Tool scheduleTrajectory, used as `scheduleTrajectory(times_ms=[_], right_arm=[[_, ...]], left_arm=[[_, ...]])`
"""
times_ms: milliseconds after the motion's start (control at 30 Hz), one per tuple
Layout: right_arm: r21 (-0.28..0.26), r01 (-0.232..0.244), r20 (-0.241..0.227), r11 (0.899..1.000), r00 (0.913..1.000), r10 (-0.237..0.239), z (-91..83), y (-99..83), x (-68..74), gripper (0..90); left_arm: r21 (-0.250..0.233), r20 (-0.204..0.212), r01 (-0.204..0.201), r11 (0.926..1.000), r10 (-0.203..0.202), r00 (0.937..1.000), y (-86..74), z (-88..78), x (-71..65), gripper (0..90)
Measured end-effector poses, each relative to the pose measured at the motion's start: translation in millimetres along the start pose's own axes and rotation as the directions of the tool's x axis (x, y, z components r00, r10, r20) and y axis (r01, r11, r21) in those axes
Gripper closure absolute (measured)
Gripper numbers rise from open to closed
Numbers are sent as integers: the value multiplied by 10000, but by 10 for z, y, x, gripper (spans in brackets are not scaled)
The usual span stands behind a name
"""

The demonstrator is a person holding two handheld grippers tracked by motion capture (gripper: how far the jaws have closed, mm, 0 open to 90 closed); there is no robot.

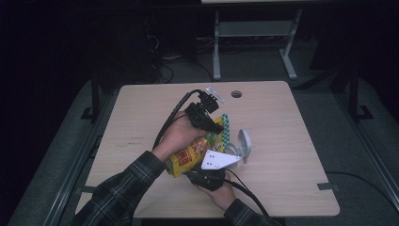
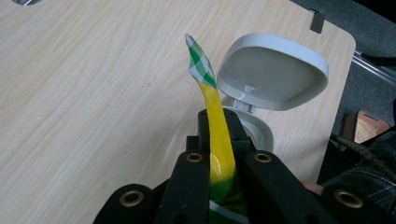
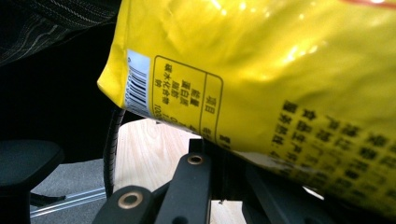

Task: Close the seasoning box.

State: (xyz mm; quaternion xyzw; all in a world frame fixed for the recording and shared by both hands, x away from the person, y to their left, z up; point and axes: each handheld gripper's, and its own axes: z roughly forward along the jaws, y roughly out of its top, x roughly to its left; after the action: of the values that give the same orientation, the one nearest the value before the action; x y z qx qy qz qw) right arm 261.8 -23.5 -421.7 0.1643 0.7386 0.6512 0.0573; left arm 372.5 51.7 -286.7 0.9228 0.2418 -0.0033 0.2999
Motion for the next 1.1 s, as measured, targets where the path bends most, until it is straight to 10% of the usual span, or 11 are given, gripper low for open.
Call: scheduleTrajectory(times_ms=[1100], right_arm=[[-52,-52,-35,10000,10000,52,0,3,-1,900]], left_arm=[[91,-31,36,10000,-36,10000,6,2,2,900]])
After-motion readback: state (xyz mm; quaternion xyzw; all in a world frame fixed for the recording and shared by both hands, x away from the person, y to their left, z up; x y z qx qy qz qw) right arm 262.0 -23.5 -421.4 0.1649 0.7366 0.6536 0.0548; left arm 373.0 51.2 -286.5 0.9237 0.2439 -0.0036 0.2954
